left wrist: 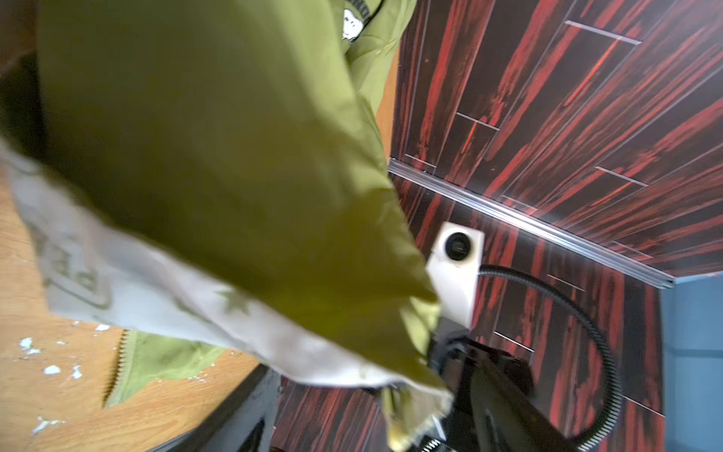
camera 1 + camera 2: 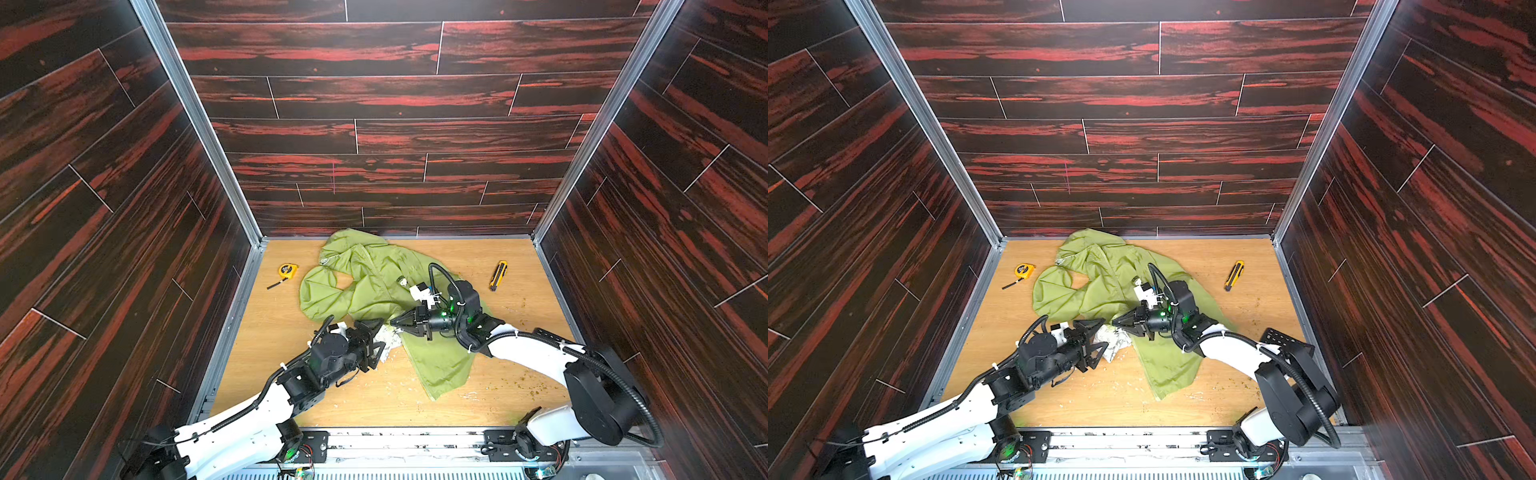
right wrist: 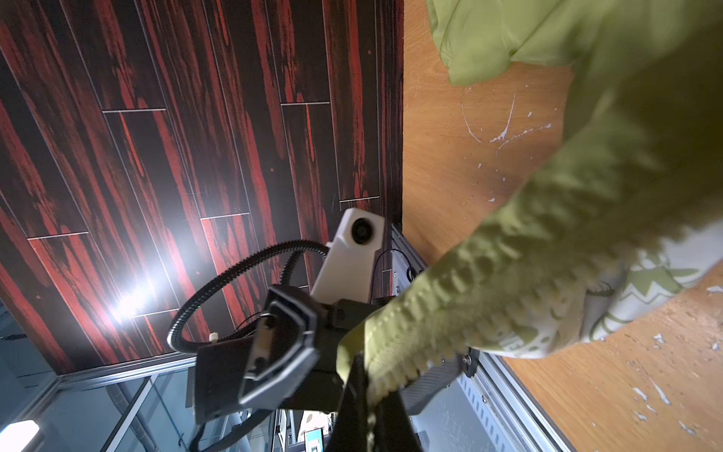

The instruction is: Zip up the jacket

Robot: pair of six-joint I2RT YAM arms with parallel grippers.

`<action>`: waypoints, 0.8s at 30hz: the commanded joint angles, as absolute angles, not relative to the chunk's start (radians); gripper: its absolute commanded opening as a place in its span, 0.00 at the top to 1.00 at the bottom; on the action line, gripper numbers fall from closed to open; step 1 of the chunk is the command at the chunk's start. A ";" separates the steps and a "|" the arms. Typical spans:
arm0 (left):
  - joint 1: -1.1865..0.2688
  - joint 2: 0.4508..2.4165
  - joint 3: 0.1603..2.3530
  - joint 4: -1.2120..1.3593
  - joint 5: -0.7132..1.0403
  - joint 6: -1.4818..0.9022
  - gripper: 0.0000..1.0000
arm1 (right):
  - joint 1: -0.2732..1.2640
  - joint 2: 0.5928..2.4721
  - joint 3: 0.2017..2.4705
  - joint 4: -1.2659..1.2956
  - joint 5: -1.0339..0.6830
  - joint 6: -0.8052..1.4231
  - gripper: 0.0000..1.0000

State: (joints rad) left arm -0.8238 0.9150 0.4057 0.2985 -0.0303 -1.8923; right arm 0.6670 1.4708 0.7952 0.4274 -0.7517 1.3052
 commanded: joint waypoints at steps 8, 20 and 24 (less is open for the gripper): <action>-0.825 1.080 0.439 0.525 0.009 -1.889 0.28 | 0.668 1.373 0.802 0.222 -0.767 1.208 1.00; -0.825 1.156 0.470 0.600 0.059 -1.880 0.45 | 0.668 1.347 0.817 0.008 -0.756 1.079 1.00; -0.824 1.185 0.495 0.609 0.105 -1.870 0.52 | 0.668 1.352 0.823 -0.021 -0.752 1.055 1.00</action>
